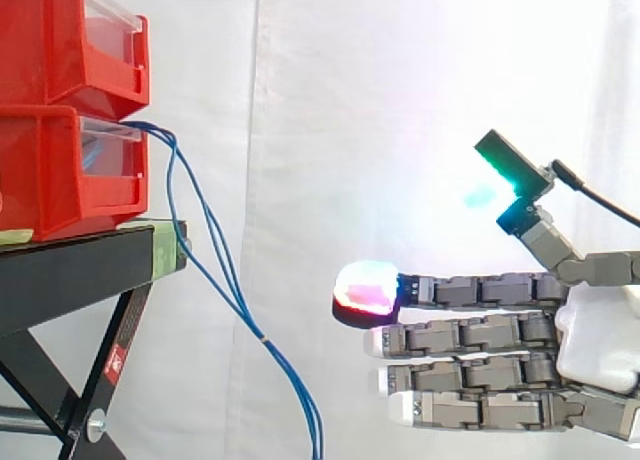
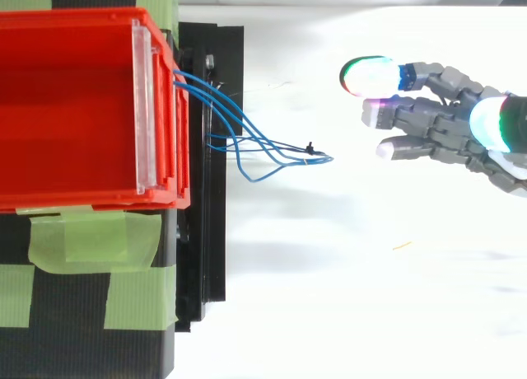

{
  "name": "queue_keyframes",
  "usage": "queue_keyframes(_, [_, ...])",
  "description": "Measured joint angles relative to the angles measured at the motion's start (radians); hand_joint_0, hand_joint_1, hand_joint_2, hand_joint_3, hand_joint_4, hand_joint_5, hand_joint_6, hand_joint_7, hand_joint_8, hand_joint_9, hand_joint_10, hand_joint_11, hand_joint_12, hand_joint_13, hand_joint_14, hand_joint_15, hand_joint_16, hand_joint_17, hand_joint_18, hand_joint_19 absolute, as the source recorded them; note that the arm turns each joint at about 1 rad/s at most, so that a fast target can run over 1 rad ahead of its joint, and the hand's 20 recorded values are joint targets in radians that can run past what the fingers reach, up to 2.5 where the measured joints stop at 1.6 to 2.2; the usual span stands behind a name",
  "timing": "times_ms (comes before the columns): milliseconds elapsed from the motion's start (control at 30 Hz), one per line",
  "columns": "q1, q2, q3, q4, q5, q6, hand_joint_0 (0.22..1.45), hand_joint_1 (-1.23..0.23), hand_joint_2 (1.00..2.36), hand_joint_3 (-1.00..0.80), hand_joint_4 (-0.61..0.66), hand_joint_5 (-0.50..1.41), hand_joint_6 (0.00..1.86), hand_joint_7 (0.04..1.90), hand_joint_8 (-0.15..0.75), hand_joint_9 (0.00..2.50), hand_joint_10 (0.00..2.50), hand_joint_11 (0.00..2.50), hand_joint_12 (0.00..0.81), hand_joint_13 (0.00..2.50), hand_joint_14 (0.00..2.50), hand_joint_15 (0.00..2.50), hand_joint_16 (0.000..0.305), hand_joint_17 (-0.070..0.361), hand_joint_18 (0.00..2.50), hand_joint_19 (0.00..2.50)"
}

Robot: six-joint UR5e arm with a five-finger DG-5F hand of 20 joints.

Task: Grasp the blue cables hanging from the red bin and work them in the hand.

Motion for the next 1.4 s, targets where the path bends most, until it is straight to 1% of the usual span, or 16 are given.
queue_keyframes(300, [-0.004, -0.002, 0.0, -0.003, -0.01, -0.003, 0.8, -0.42, 1.0, -1.0, 0.24, -0.22, 0.01, 0.67, 0.34, 0.24, 0.0, 0.23, 0.426, 0.14, 0.01, 0.34, 0.066, 0.148, 0.26, 0.43])
queue_keyframes(400, [-0.008, -0.028, 0.004, 0.005, -0.025, 0.011, 0.8, -0.42, 1.0, -1.0, 0.24, -0.22, 0.01, 0.67, 0.34, 0.24, 0.01, 0.23, 0.426, 0.14, 0.01, 0.33, 0.066, 0.148, 0.26, 0.43])
queue_keyframes(533, [-0.013, -0.101, 0.03, 0.035, -0.053, 0.07, 0.8, -0.42, 1.0, -1.0, 0.24, -0.22, 0.01, 0.67, 0.34, 0.24, 0.0, 0.23, 0.426, 0.14, 0.01, 0.34, 0.066, 0.148, 0.26, 0.43])
queue_keyframes(567, [-0.014, -0.11, 0.038, 0.035, -0.057, 0.081, 0.8, -0.42, 1.0, -1.0, 0.24, -0.23, 0.01, 0.67, 0.34, 0.24, 0.01, 0.22, 0.426, 0.14, 0.01, 0.34, 0.066, 0.148, 0.26, 0.43])
queue_keyframes(633, [-0.019, -0.122, 0.054, 0.018, -0.063, 0.099, 0.8, -0.42, 1.0, -1.0, 0.24, -0.23, 0.01, 0.67, 0.34, 0.24, 0.0, 0.23, 0.426, 0.14, 0.01, 0.34, 0.066, 0.148, 0.26, 0.43])
queue_keyframes(767, [-0.028, -0.128, 0.07, -0.017, -0.069, 0.11, 0.8, -0.42, 1.0, -1.0, 0.24, -0.22, 0.01, 0.67, 0.34, 0.24, 0.0, 0.23, 0.426, 0.14, 0.01, 0.33, 0.066, 0.148, 0.26, 0.43])
queue_keyframes(900, [-0.036, -0.131, 0.081, -0.024, -0.071, 0.104, 0.8, -0.42, 1.0, -1.0, 0.24, -0.22, 0.01, 0.67, 0.34, 0.24, 0.0, 0.23, 0.425, 0.14, 0.01, 0.34, 0.066, 0.148, 0.26, 0.43])
queue_keyframes(1000, [-0.044, -0.141, 0.09, -0.024, -0.071, 0.098, 0.8, -0.42, 1.0, -1.0, 0.24, -0.22, 0.01, 0.67, 0.341, 0.25, 0.0, 0.23, 0.425, 0.14, 0.01, 0.34, 0.066, 0.148, 0.26, 0.44])
queue_keyframes(1100, [-0.051, -0.161, 0.108, -0.023, -0.072, 0.099, 0.8, -0.42, 1.0, -1.0, 0.24, -0.22, 0.01, 0.67, 0.342, 0.25, 0.0, 0.24, 0.424, 0.14, 0.01, 0.33, 0.066, 0.148, 0.26, 0.43])
queue_keyframes(1167, [-0.056, -0.186, 0.127, -0.02, -0.079, 0.11, 0.8, -0.42, 1.0, -1.0, 0.24, -0.22, 0.01, 0.67, 0.343, 0.25, 0.0, 0.24, 0.424, 0.14, 0.01, 0.33, 0.066, 0.148, 0.26, 0.43])
queue_keyframes(1333, [-0.073, -0.253, 0.185, -0.01, -0.116, 0.158, 0.81, -0.42, 1.0, -1.0, 0.24, -0.22, 0.01, 0.67, 0.343, 0.25, 0.0, 0.24, 0.425, 0.14, 0.01, 0.34, 0.066, 0.148, 0.26, 0.43])
queue_keyframes(1400, [-0.081, -0.266, 0.207, -0.011, -0.13, 0.166, 0.8, -0.42, 1.0, -1.0, 0.24, -0.21, 0.01, 0.67, 0.352, 0.29, 0.0, 0.26, 0.426, 0.16, 0.01, 0.34, 0.066, 0.148, 0.27, 0.44])
